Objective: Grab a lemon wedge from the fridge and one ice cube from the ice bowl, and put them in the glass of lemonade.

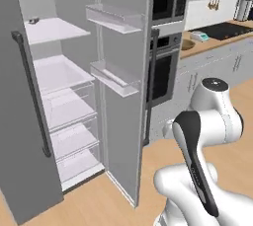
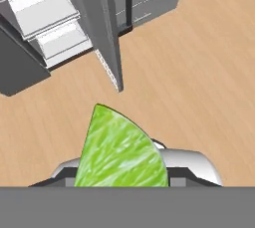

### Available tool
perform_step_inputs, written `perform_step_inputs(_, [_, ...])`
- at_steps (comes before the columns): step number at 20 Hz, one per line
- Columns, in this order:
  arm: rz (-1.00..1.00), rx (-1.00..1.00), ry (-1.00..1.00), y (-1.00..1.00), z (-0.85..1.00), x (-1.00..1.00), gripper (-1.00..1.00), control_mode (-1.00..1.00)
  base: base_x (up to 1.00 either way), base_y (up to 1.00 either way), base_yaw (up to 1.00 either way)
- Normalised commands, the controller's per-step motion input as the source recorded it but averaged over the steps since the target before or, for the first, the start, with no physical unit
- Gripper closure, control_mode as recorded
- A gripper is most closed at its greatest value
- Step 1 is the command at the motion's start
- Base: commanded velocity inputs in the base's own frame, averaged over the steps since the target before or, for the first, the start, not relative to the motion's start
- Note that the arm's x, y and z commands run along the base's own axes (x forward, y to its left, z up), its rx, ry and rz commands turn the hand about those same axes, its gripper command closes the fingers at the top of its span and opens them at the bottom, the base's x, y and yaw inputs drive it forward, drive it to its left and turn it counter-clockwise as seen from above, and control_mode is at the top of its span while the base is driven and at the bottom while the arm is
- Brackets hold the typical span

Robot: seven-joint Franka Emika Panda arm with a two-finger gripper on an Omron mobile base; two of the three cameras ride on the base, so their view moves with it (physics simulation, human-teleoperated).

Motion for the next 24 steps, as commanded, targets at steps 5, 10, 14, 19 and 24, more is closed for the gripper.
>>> perform_step_inputs(5, [0.00, 0.00, 0.00, 0.00, 0.00, 0.00, 1.00, 1.00, 0.11, -0.25, -0.90])
perform_step_inputs(10, [0.00, 0.00, 0.00, 0.00, 0.00, 0.00, 1.00, 1.00, 0.72, -0.13, -0.65])
perform_step_inputs(14, [0.00, 0.00, 0.00, 0.00, 0.00, 0.00, 1.00, 1.00, 1.00, 0.19, -0.25])
perform_step_inputs(19, [0.00, 0.00, 0.00, 0.00, 0.00, 0.00, 1.00, 1.00, 1.00, 0.19, -0.13])
perform_step_inputs(24, [0.00, 0.00, 0.00, 0.00, 0.00, 0.00, 1.00, 1.00, 1.00, -0.10, 0.00])
